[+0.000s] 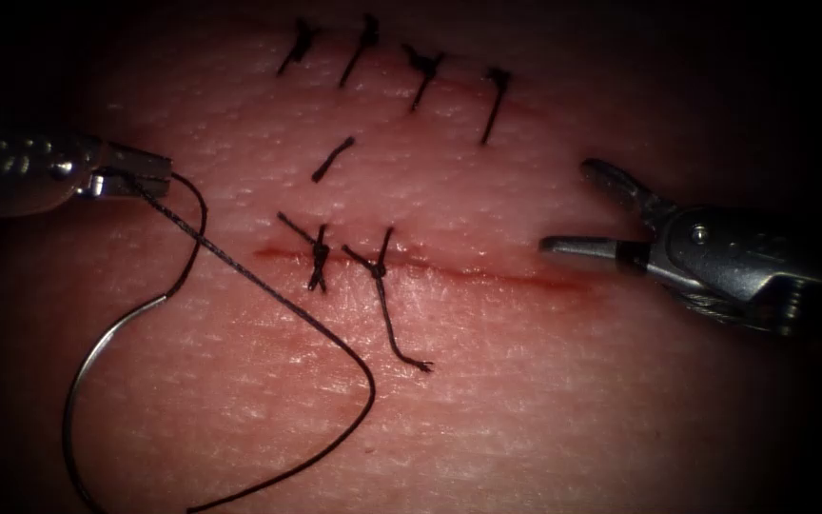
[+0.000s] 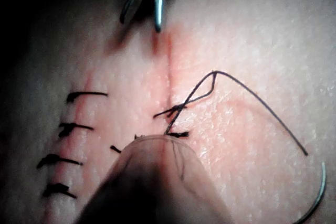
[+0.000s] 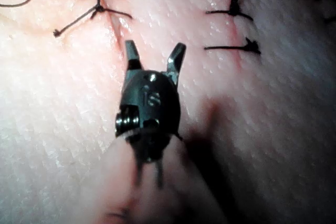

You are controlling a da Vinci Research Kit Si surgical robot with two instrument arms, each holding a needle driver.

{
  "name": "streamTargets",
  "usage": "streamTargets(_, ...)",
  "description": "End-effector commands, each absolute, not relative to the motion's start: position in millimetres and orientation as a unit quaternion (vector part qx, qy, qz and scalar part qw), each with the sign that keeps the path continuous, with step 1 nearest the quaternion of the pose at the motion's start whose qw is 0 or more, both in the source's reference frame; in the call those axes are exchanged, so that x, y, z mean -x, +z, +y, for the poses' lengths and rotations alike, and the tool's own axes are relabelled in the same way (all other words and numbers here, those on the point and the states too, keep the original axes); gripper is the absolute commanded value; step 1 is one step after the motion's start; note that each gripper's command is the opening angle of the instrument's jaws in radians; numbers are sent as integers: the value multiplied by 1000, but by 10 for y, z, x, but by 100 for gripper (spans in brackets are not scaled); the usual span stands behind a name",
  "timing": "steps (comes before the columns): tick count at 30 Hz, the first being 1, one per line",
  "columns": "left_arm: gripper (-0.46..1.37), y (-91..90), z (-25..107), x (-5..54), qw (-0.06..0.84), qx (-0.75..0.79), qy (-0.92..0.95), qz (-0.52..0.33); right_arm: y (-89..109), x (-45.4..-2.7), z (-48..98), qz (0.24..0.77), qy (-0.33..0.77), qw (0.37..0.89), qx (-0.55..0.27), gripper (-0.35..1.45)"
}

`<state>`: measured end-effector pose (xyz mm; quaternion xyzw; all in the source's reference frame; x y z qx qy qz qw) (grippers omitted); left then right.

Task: Wound Closure
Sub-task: Set the suture down onto the skin with the left hand.

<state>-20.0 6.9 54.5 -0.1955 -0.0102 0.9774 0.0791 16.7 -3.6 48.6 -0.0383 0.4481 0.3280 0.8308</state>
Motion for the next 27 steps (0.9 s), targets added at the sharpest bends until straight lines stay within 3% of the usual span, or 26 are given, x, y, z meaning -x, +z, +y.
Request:
streamTargets(1, -35, 556, 68, 200, 78, 196, 977, -10, 486, -167, -36, 450, 325, 831, 34, 137)
streamTargets(13, -35, 632, 78, 161, 118, 212, 970, 8, 487, -168, -40, 450, 322, 832, 37, 137)
streamTargets(27, -35, 494, 115, 69, 167, 63, 981, 73, 487, -168, -44, 450, 322, 832, 38, 139)
